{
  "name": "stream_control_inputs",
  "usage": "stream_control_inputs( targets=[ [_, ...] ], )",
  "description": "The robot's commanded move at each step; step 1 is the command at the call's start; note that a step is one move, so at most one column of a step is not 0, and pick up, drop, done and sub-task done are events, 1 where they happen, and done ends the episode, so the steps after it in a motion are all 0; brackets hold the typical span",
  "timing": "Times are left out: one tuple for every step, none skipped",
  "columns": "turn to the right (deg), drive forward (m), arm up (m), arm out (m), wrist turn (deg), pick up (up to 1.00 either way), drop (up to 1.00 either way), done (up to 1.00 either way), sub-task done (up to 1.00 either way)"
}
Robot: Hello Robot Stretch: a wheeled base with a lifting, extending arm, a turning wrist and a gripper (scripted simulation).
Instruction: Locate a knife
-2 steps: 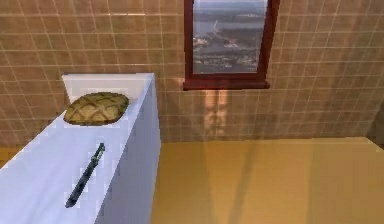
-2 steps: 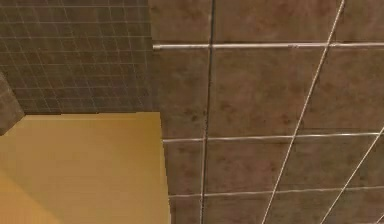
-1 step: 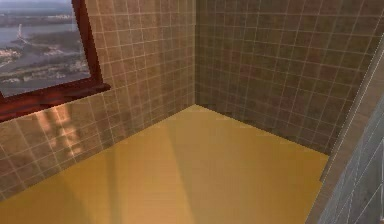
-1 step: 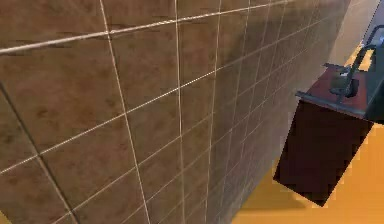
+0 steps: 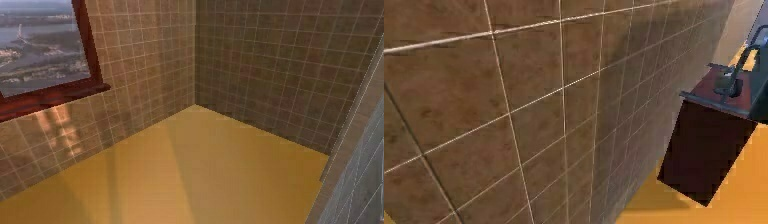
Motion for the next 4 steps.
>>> stream_control_inputs(
  targets=[
    [-33.0,0.0,0.0,0.0,0.0,0.0,0.0,0.0,0.0],
    [0.0,0.25,0.0,0.0,0.0,0.0,0.0,0.0,0.0],
    [45.0,0.0,0.0,0.0,0.0,0.0,0.0,0.0,0.0],
    [24.0,0.0,0.0,0.0,0.0,0.0,0.0,0.0,0.0]
  ],
)
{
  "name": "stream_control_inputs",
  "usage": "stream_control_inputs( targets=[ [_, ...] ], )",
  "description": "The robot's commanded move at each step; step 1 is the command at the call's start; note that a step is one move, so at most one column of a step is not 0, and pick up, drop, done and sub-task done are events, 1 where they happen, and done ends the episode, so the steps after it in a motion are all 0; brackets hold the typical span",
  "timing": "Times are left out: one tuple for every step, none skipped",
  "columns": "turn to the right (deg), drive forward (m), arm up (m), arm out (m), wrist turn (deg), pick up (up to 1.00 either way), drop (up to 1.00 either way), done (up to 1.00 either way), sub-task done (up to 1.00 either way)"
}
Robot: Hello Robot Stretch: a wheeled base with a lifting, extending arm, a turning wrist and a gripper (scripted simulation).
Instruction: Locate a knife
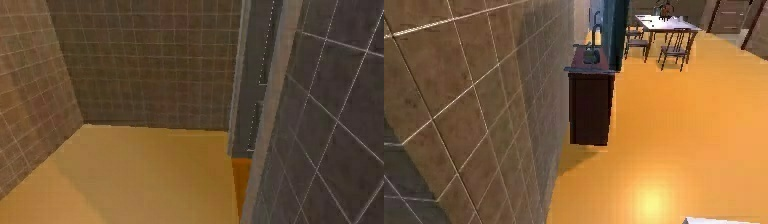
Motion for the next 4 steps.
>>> stream_control_inputs(
  targets=[
    [0.0,0.95,0.0,0.0,0.0,0.0,0.0,0.0,0.0],
    [21.0,0.0,0.0,0.0,0.0,0.0,0.0,0.0,0.0],
    [3.0,0.0,0.0,0.0,0.0,0.0,0.0,0.0,0.0],
    [0.0,0.05,0.0,0.0,0.0,0.0,0.0,0.0,0.0]
  ],
)
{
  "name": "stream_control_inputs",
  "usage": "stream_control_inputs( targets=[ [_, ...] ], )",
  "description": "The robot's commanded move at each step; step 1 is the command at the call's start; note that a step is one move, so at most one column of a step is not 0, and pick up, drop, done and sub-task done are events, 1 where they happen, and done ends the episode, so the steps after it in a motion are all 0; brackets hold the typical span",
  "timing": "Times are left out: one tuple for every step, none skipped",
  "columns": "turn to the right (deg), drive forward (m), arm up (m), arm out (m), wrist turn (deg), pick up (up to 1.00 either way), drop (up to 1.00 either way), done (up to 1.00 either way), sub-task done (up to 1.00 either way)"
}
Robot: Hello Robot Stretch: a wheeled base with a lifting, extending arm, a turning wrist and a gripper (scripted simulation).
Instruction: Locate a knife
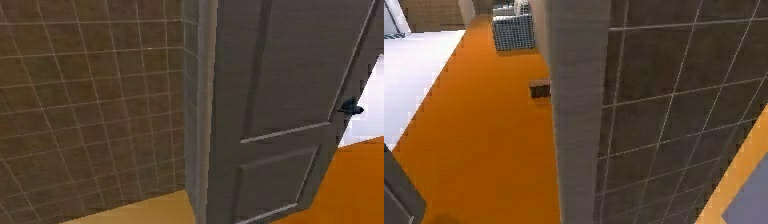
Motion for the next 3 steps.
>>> stream_control_inputs(
  targets=[
    [45.0,0.0,0.0,0.0,0.0,0.0,0.0,0.0,0.0],
    [0.0,0.65,0.0,0.0,0.0,0.0,0.0,0.0,0.0],
    [24.0,0.0,0.0,0.0,0.0,0.0,0.0,0.0,0.0]
  ],
)
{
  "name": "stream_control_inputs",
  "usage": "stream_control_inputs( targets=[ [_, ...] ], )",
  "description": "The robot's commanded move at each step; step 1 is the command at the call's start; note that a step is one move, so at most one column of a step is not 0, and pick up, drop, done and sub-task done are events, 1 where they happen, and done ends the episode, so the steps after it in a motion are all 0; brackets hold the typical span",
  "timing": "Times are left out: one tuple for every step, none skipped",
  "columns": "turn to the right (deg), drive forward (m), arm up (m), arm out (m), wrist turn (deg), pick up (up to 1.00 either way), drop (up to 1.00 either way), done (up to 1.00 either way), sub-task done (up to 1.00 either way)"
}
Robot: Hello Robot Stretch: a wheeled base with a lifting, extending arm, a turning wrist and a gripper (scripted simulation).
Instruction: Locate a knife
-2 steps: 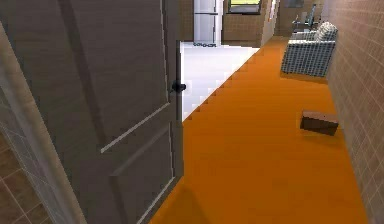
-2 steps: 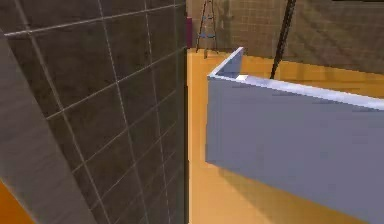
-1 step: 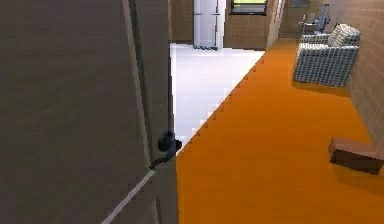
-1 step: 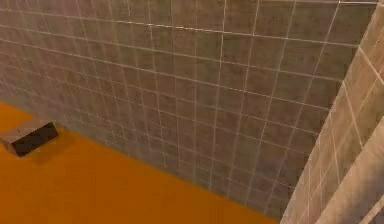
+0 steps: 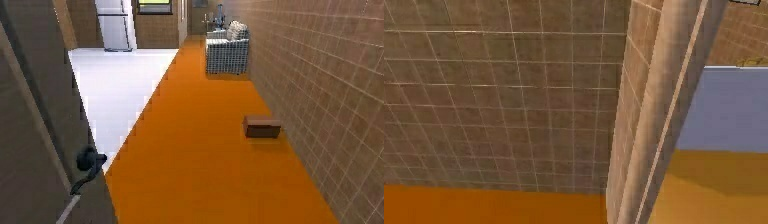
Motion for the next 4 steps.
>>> stream_control_inputs(
  targets=[
    [0.0,0.75,0.0,0.0,0.0,0.0,0.0,0.0,0.0],
    [6.0,0.0,0.0,0.0,0.0,0.0,0.0,0.0,0.0],
    [0.0,0.6,0.0,0.0,0.0,0.0,0.0,0.0,0.0],
    [-45.0,0.0,0.0,0.0,0.0,0.0,0.0,0.0,0.0]
  ],
)
